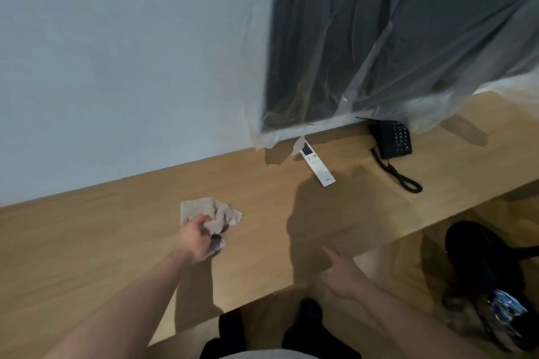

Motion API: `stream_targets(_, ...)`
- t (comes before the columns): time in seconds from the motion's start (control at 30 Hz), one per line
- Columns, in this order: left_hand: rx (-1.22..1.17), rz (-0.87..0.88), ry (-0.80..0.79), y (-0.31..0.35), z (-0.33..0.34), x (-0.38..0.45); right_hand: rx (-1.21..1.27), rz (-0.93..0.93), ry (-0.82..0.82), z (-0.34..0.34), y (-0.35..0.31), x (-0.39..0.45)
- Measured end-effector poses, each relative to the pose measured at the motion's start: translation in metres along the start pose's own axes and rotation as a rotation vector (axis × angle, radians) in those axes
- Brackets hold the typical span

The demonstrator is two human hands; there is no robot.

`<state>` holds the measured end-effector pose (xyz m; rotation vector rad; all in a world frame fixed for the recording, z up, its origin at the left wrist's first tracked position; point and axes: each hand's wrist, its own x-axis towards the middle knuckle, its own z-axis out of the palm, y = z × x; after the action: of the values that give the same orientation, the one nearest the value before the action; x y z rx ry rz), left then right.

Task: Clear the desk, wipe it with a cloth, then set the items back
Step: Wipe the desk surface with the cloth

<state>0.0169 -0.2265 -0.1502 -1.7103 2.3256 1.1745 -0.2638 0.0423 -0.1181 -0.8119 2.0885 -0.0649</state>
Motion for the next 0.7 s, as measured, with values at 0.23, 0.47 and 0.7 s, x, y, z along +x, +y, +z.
stream_targets(0.23, 0.209, 0.099, -0.115, 0.062, 0.102, -0.035, 0.001, -0.091, -0.020, -0.036, 0.047, 0.023)
stream_targets(0.47, 0.074, 0.286, -0.437, 0.193, 0.222, -0.070, -0.111, -0.094, -0.060, -0.099, 0.145, 0.061)
stream_targets(0.7, 0.033, 0.123, -0.098, 0.233, 0.190, -0.076, -0.239, -0.124, -0.111, -0.147, 0.184, 0.081)
